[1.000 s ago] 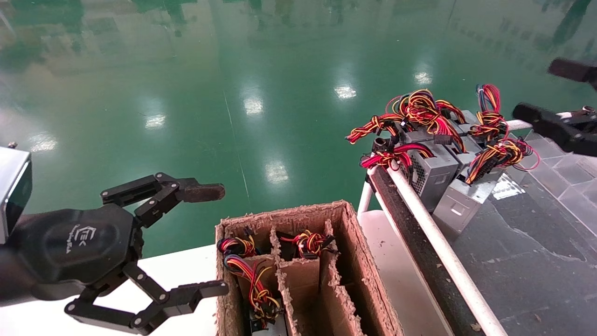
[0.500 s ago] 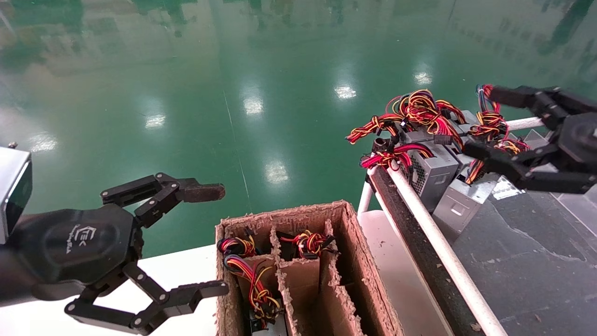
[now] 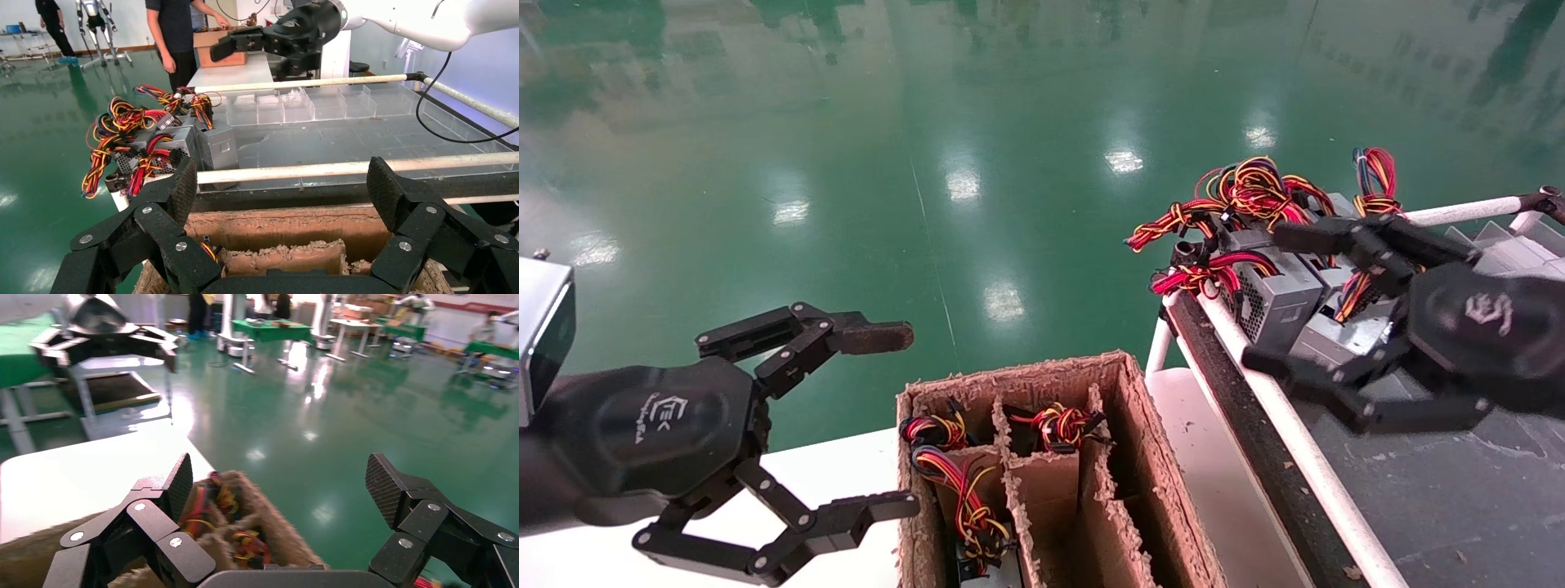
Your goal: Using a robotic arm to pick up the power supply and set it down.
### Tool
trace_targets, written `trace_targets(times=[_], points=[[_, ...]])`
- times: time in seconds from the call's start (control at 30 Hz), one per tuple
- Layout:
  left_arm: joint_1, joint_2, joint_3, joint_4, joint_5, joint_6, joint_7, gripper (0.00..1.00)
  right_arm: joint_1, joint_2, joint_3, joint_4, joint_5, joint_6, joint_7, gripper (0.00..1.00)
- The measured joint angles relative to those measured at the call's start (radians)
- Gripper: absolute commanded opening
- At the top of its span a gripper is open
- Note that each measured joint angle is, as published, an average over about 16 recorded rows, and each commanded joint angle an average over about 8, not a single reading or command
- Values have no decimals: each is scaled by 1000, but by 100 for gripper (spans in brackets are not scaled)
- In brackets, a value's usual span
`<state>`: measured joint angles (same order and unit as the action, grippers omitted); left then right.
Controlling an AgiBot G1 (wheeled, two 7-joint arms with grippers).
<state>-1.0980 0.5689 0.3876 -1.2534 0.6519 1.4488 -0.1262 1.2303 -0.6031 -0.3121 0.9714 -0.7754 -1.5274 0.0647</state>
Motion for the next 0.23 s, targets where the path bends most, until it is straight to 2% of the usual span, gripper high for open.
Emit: trace_targets(times=[0.23], points=[[0,0,0,0,0,0,0,100,-34,-2,7,68,10,7,27,100]])
